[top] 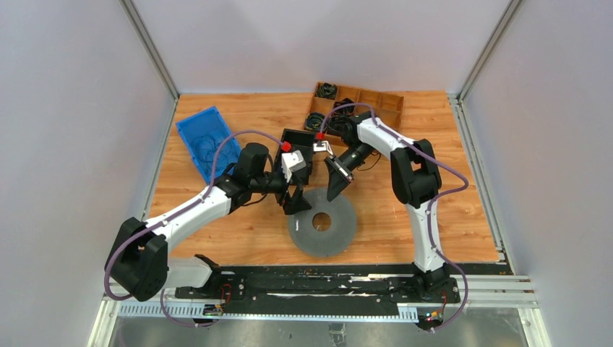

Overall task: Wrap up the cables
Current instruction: Place the cable reel at the center of the board, then adjust the cable reel at the center of the board.

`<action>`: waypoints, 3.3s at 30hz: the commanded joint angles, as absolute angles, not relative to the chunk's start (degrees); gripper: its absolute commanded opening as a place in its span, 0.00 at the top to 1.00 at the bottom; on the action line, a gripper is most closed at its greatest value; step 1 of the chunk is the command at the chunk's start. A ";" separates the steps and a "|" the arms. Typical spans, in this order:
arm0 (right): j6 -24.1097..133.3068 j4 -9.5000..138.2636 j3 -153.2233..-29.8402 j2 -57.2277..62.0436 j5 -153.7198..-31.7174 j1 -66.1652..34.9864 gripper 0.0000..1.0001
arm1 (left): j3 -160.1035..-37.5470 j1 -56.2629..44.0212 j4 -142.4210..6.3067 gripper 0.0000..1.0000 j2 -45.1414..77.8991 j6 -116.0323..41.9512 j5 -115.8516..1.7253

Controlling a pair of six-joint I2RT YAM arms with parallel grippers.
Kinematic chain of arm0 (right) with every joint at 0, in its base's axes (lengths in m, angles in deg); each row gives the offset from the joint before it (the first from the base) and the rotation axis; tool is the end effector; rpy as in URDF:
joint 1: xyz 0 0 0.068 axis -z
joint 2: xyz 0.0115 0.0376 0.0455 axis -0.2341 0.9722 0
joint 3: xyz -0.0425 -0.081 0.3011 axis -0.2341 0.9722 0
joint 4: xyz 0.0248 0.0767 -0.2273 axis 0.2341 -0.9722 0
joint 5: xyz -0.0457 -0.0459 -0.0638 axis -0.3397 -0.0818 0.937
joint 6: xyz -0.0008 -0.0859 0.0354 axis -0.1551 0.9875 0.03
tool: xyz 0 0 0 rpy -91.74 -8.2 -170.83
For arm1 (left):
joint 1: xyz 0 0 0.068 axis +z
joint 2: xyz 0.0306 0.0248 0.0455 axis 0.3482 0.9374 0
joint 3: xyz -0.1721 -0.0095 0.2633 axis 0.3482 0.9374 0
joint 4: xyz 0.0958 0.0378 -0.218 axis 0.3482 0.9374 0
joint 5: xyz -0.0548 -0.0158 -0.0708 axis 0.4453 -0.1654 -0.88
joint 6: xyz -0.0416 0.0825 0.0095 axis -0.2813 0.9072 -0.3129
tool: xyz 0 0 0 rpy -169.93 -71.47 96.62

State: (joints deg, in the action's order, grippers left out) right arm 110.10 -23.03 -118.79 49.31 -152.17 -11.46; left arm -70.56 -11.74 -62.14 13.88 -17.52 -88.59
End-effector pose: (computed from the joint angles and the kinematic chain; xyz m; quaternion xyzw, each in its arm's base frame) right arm 0.3253 0.2366 0.2172 0.4011 -0.7198 -0.5641 0.0522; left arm 0.2004 -0.1890 0.2764 0.4358 0.7200 -0.3864 0.3775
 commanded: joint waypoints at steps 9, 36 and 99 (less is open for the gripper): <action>109.27 -26.70 -127.58 54.65 -150.01 -7.63 0.73 | -69.39 -12.05 -63.67 0.02 13.30 -17.35 -87.85; 94.28 -12.42 -132.83 50.30 -123.68 -4.40 0.30 | -68.36 -12.06 -66.98 0.02 16.51 -19.60 -84.07; 80.39 14.87 -87.86 11.52 -109.99 1.77 0.32 | -74.75 -31.26 -51.45 0.02 26.63 -4.44 -88.70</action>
